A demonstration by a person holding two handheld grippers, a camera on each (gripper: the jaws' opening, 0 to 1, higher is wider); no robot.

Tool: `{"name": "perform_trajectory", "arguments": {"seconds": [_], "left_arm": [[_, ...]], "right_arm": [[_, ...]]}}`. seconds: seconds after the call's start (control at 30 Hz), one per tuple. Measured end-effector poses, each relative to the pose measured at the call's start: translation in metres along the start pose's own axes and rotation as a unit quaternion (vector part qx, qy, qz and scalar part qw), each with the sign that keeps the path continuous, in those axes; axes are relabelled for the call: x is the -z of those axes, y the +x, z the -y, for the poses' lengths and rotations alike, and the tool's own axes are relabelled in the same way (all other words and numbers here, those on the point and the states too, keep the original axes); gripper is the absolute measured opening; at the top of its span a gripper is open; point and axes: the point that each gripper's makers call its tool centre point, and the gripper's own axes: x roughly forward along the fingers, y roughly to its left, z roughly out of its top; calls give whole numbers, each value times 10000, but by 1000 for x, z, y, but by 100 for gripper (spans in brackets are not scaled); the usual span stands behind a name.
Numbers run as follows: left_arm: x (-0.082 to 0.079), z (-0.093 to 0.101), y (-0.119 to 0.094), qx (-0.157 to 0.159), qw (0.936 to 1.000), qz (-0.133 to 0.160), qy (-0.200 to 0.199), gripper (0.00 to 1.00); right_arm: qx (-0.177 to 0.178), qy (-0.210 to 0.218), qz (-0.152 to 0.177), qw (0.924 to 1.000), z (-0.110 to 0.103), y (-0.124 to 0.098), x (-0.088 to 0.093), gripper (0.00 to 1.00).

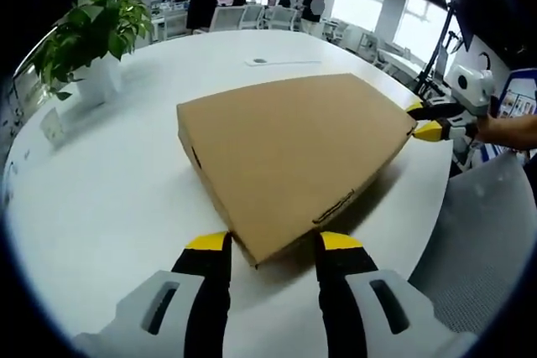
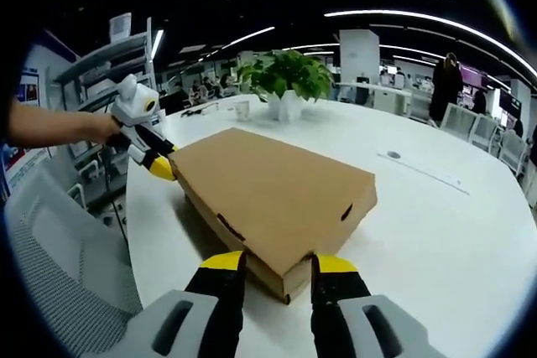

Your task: Operate the shoe box by opening the lid, removing the specified soft item, and placing it in the target area until the item is outside and the box remains undamaged.

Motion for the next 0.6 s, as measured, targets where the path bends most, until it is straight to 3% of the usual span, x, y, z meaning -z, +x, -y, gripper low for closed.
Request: {"name": "perform_trajectory", "arguments": {"seconds": [0.37, 0.6], "left_arm": [[7, 1, -7, 24, 9999, -102, 5, 40], [2, 4, -16, 43, 10000, -43, 7, 40]], "right_arm": [[-75, 60, 30, 9999, -10, -5, -1, 26], [-107, 27, 106, 9999, -14, -11, -7, 27]]}}
